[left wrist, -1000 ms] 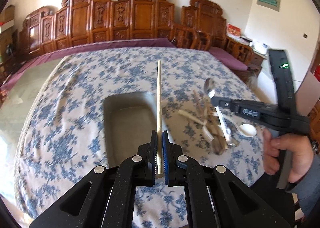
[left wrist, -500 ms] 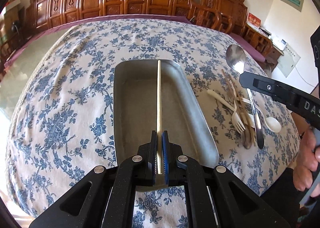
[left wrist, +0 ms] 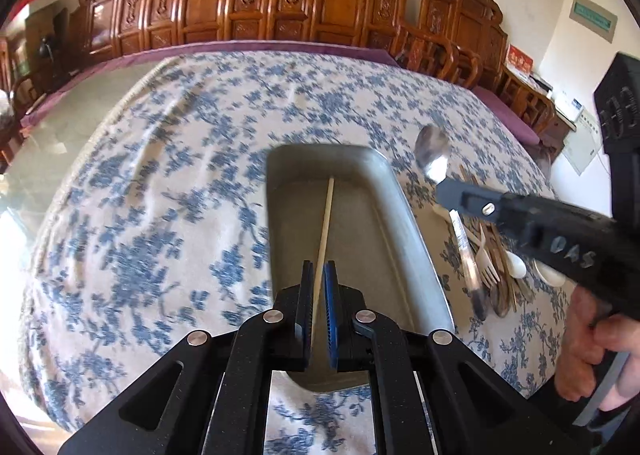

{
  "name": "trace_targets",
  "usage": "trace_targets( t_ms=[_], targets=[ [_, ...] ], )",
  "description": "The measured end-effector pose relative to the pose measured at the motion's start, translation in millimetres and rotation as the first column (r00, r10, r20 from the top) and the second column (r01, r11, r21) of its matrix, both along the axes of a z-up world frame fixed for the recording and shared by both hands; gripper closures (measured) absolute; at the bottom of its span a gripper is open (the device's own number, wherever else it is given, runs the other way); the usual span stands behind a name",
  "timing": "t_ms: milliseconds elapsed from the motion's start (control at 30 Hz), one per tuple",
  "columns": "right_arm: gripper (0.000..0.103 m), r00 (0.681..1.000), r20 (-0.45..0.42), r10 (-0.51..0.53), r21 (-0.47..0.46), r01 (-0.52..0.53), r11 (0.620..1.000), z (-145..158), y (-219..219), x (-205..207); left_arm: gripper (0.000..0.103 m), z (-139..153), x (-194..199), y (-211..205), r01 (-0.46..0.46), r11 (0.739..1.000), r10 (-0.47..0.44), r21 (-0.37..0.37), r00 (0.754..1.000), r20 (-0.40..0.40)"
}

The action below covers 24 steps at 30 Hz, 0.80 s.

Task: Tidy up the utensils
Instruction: 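Carry chopstick and spoon into the grey tray and open both tools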

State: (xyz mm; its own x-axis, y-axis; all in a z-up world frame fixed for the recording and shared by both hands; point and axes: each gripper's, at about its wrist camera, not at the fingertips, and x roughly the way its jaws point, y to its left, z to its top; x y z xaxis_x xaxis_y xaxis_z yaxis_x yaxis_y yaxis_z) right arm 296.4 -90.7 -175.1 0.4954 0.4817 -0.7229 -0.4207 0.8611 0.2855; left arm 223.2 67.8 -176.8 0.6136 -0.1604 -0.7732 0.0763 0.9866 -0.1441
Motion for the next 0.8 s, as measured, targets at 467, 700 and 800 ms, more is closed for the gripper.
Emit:
trace_targets(
  t_ms=[467, 700, 800],
  targets=[
    [0.1, 0.996, -0.076, 0.05, -0.094, -0.057, 0.994, -49, 45, 5, 0.099, 12, -5, 30, -0.067, 0.998, 0.067, -0.008, 0.997, 0.037],
    [0.097, 0.996, -0.074, 0.04, -0.078, -0.046, 0.996, -50, 36, 4, 0.099, 13, -5, 26, -0.057, 0.998, 0.057, -0.006, 0.997, 0.044],
    [0.097, 0.998, -0.055, 0.034, -0.061, -0.037, 0.997, -40, 24, 2, 0.099, 14, -5, 20, -0.045, 0.999, 0.046, -0.003, 0.998, 0.052]
  ],
)
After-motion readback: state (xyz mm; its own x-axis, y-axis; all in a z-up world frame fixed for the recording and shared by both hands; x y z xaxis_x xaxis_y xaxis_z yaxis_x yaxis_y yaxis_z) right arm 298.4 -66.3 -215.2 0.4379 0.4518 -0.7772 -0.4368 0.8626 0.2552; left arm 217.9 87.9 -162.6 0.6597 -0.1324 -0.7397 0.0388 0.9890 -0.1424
